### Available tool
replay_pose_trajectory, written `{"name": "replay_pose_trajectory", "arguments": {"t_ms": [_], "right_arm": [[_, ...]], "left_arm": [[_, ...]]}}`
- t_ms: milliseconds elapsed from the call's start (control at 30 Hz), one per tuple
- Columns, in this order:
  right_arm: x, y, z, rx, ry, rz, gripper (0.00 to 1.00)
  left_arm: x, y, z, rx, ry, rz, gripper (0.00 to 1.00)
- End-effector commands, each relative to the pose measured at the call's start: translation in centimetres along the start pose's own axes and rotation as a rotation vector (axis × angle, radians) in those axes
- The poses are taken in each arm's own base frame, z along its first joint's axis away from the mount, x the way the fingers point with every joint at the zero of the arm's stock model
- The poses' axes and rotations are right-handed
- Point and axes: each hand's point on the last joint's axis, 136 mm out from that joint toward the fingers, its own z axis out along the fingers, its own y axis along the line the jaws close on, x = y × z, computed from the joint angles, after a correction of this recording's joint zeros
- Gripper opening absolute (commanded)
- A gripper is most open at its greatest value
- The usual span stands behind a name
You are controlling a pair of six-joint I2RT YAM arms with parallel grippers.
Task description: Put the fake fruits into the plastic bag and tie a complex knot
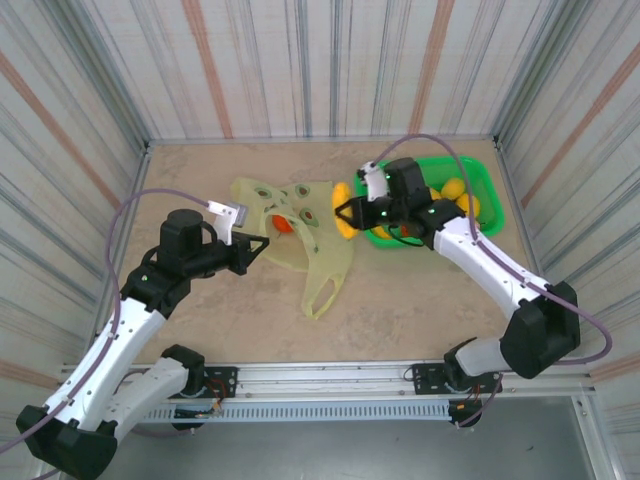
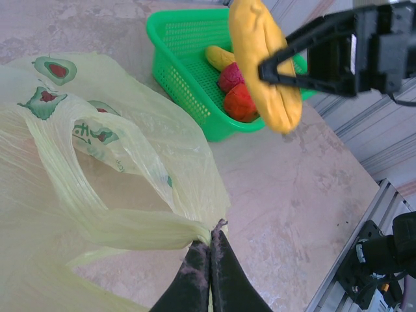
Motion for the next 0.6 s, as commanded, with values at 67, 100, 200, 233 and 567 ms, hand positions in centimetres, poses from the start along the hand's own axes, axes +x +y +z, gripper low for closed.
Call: {"name": "replay_pose_trajectory", "arguments": {"t_ms": [67,100,200,233,567], "right_arm": [[3.3,7.9,3.0,-0.277,0.156,-0.141,0.42],[3.6,8.3,3.6,-0.298,0.177,-0.139,0.42],[5.0,9.9,5.4,-0.380,0.258,-0.140,0.42],[5.7,10.3,6.0,-0.398,0.288,-0.147,0.42],[5.6,8.0,12.5,-0.311,0.384,-0.048,0.39]], "left_arm": [[0.1,0.3,-0.2,-0.016,-0.008,0.005,0.00],[0.1,0.3,-0.2,-0.016,-0.008,0.006,0.00],[0.1,0.4,-0.3,-0.018,-0.011,0.006,0.00],[0.1,0.4,-0.2,-0.018,-0.010,0.004,0.00],[0.1,0.1,-0.3,-0.004,-0.008,0.003,0.00]]}}
